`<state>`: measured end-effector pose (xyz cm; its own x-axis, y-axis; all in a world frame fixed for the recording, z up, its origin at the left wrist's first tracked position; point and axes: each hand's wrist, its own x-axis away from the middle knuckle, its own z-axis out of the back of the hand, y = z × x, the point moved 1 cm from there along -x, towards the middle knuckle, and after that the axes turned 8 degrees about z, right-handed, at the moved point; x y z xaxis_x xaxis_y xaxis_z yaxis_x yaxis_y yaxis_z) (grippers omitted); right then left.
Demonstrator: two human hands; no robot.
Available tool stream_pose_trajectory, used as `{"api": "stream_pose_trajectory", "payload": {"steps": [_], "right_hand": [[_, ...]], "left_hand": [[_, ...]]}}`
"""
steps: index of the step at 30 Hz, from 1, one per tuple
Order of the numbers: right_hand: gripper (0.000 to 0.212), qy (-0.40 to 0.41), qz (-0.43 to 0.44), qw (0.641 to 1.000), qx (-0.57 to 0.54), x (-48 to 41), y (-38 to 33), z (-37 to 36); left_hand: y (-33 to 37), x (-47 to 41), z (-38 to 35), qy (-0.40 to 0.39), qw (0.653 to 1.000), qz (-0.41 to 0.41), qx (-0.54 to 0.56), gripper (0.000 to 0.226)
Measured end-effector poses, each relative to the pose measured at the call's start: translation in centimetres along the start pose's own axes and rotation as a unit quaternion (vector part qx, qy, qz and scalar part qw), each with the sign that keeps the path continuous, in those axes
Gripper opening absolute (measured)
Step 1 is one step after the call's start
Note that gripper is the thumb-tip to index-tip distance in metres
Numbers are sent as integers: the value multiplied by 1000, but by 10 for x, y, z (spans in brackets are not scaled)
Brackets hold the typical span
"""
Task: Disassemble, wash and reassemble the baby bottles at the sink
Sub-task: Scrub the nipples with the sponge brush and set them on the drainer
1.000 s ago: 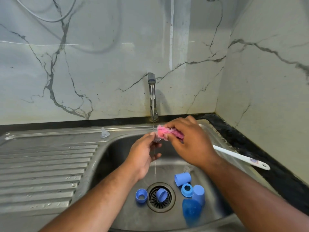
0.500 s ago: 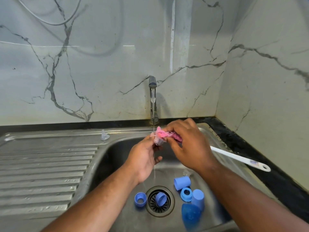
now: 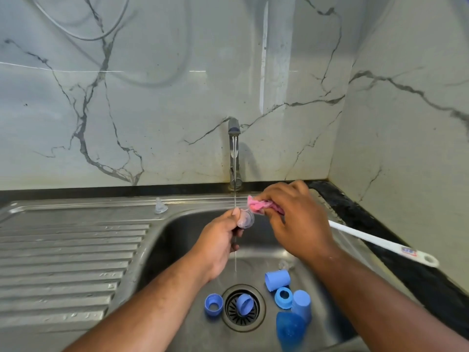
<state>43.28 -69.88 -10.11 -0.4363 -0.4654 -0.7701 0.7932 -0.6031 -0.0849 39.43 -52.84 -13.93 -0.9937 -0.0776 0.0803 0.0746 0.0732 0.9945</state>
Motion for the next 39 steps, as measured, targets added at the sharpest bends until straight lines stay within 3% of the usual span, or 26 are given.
{"api": "stream_pose_trajectory", "payload": {"steps": [3,5,10,14,17,21,26,32,37,39], "right_hand": [[29,21,43,998,-39,-1,-10,5],[30,-10,70,996,-54,1,-16,1],[31,-51,26,998,-1,2,1,-7],[26,18,-4,1000,-15,0,2,3],[23,58,36,997,-41,0,-13,4],[21,22,62,997,-47,3,-18,-3],[20,-51,70,996,20,3,-9,-8],[19,46,70,996,-19,1,-18,1],[19,-44,72,996,4,3,-10,-10],[19,-41,59,997,28,3,-6,-9]], "left_hand": [[3,3,-3,9,1000,1,-7,19],[4,5,-4,15,1000,1,24,28],[5,3,2,11,998,28,50,28],[6,1,3,34,981,84,169,31],[8,1,1,31,970,92,224,34],[10,4,-6,22,962,99,255,29],[11,1,1,51,968,69,237,38],[12,3,-2,45,974,72,212,34],[14,5,-3,51,971,90,215,34],[16,6,-2,50,975,82,202,34]]}}
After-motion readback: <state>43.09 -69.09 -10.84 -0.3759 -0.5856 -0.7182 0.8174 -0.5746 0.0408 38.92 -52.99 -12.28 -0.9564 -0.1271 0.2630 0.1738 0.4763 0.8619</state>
